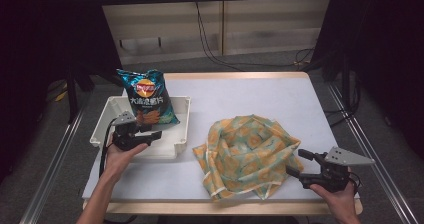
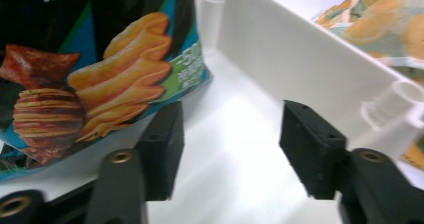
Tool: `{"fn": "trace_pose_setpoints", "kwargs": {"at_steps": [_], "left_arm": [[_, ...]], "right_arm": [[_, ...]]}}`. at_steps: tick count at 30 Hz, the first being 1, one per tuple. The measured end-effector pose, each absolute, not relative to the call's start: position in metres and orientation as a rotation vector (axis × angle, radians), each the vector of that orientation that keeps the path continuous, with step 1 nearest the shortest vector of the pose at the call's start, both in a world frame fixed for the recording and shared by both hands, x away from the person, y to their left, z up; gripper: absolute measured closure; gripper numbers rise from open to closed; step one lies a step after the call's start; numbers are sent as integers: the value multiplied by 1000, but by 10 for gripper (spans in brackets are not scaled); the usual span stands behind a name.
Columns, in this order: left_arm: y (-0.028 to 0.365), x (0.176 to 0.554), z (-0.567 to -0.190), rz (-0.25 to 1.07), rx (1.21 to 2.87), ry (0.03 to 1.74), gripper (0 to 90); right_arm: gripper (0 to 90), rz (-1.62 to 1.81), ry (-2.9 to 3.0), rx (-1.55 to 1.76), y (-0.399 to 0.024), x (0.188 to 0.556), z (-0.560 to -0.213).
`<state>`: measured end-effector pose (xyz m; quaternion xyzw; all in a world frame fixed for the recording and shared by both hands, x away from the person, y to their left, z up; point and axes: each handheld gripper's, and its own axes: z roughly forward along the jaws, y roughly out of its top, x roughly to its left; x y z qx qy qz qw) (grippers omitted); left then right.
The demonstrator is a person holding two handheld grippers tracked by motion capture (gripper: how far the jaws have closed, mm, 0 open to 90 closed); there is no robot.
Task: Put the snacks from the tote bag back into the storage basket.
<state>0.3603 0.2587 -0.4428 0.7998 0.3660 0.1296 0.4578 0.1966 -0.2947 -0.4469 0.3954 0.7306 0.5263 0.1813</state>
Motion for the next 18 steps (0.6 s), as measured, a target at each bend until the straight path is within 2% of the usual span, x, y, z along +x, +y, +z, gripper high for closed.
{"fn": "trace_pose_setpoints", "kwargs": {"at_steps": [3, 6, 11, 18], "left_arm": [[257, 353, -440, 336, 1967, 901, 301], [258, 341, -439, 376, 1951, 915, 246], [259, 325, -441, 369, 1919, 905, 126], [257, 300, -439, 398, 1896, 891, 107]], "right_arm": [[233, 1488, 2063, 1117, -294, 196, -447], [233, 1488, 2060, 1122, -295, 196, -447], [233, 1489, 2057, 1122, -296, 195, -447], [233, 1485, 2051, 1126, -296, 195, -447]]}}
